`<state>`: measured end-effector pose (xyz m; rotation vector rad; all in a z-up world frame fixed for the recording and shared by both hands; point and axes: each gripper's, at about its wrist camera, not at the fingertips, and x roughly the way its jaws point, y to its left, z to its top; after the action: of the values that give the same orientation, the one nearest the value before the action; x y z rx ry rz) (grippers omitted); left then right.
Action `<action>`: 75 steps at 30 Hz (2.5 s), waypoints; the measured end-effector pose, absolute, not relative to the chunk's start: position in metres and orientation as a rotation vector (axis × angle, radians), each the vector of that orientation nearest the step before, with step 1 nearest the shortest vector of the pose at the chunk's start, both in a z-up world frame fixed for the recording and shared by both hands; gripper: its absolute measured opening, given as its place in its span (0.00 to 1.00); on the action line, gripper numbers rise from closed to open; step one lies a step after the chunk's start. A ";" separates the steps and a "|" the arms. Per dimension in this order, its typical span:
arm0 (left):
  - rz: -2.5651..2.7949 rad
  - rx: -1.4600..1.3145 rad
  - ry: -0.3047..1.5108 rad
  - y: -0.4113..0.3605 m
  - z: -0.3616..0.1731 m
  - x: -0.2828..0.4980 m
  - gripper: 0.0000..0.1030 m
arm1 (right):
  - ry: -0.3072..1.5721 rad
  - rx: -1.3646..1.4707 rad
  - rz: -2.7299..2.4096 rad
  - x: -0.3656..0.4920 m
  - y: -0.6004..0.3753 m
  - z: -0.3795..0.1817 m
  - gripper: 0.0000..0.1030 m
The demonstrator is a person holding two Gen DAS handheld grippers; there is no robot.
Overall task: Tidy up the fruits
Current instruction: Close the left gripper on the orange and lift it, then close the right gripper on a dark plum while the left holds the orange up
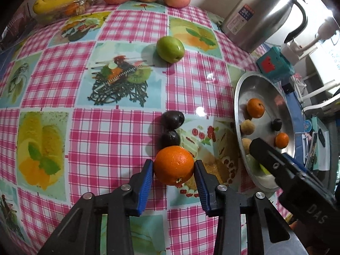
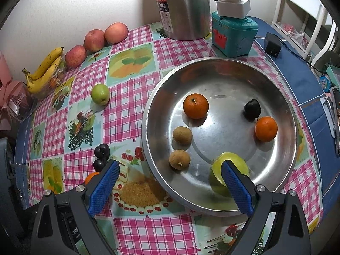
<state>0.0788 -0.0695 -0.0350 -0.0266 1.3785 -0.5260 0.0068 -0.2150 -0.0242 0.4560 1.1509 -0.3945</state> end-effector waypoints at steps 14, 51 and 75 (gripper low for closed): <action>-0.354 -0.156 1.285 -0.007 -0.014 0.107 0.40 | 1.158 0.439 -0.363 0.013 -0.205 -0.025 0.94; -0.242 -0.267 1.313 0.043 -0.029 0.135 0.40 | 1.258 0.307 -0.154 0.068 -0.119 -0.068 0.58; -0.259 -0.249 1.293 0.040 -0.021 0.136 0.40 | 1.193 0.373 -0.111 0.060 -0.120 -0.043 0.25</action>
<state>0.1361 0.0397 -0.0213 -0.2486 1.2931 -0.2586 0.0603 -0.1203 -0.0431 0.3731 1.1931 -0.1110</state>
